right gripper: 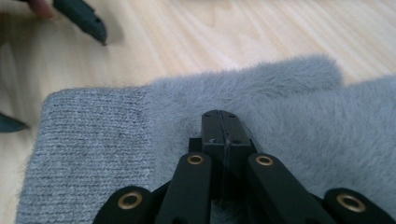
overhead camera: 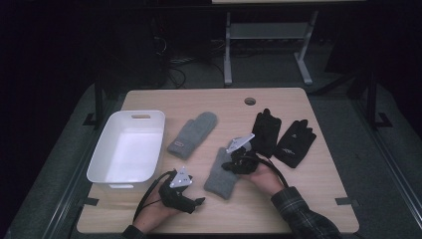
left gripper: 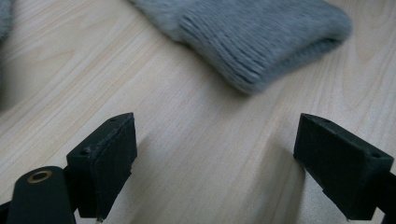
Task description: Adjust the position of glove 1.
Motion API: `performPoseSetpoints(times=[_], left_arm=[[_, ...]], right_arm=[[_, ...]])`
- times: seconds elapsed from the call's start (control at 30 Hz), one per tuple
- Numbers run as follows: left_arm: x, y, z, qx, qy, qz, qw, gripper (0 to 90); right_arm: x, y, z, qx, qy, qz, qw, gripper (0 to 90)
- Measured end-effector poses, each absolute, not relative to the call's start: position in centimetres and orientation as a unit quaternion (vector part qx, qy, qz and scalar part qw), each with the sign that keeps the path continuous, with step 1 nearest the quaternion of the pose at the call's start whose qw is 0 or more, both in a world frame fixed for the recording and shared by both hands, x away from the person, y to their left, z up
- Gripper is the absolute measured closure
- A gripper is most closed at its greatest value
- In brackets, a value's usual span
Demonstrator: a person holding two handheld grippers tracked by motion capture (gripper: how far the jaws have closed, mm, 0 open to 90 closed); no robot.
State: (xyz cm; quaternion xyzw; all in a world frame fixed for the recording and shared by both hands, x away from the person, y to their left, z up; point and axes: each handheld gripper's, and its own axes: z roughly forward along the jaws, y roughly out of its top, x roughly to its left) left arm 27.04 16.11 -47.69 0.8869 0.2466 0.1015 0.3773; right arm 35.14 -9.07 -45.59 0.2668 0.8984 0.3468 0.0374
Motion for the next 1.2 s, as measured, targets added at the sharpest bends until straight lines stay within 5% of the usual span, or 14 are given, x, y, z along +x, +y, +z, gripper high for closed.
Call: performPoseSetpoints(times=[0.63, 1.07, 1.13, 1.2], left_arm=[[27.0, 16.1, -47.7, 0.886, 0.246, 0.103, 0.378, 12.4], [27.0, 16.1, -47.7, 0.886, 0.248, 0.101, 0.379, 12.4], [27.0, 16.1, -47.8, 0.885, 0.249, 0.103, 0.381, 12.3], [27.0, 16.1, -47.7, 0.885, 0.247, 0.103, 0.38, 12.3]], right_arm=[[31.9, -11.0, -43.6, 0.269, 0.882, 0.382, 0.064, 83.8], [29.7, -16.6, -43.5, 0.318, 0.86, 0.385, 0.1, 56.3], [29.1, -18.5, -44.1, 0.339, 0.853, 0.381, 0.115, 44.2], [29.0, -19.0, -44.2, 0.341, 0.852, 0.379, 0.123, 41.5]])
